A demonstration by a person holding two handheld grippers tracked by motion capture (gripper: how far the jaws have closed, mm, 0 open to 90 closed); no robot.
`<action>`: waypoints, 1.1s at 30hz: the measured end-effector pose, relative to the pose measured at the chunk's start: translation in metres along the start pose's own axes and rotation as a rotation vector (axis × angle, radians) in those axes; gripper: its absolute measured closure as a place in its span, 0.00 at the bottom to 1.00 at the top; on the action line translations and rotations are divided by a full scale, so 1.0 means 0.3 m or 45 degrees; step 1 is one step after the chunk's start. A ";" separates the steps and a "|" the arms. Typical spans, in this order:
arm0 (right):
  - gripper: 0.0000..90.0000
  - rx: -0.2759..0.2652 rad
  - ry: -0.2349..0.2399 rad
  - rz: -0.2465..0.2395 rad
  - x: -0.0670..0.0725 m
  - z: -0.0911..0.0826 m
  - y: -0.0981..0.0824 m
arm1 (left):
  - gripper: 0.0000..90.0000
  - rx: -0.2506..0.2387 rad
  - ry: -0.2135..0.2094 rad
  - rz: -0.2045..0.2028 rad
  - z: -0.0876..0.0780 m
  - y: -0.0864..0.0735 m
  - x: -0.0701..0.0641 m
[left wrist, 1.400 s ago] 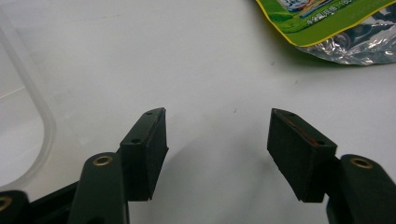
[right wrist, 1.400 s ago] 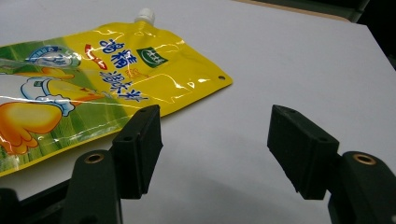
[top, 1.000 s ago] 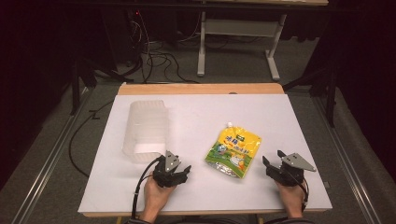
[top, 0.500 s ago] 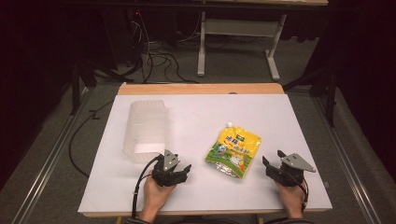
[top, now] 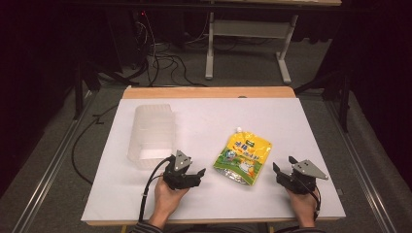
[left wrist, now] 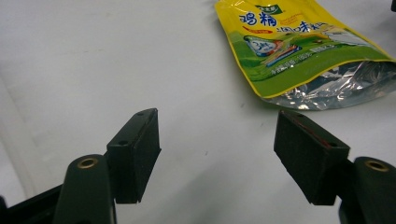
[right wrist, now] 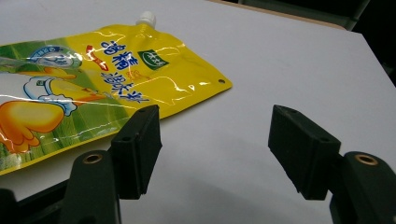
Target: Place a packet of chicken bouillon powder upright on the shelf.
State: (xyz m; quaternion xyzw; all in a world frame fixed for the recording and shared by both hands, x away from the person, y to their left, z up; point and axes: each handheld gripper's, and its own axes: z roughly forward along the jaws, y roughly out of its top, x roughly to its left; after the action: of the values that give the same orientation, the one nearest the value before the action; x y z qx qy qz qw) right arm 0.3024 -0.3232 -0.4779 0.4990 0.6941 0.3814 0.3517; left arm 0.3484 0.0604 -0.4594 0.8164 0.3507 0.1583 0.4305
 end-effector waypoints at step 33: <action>0.39 0.024 0.002 0.002 0.001 0.005 0.002 | 0.32 0.058 -0.134 -0.028 0.196 0.210 -0.002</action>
State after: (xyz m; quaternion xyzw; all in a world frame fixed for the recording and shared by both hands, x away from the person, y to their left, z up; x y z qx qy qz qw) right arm 0.3039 -0.3224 -0.4781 0.5025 0.6976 0.3756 0.3460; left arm 0.4083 0.0011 -0.4422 0.8293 0.3401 0.1023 0.4313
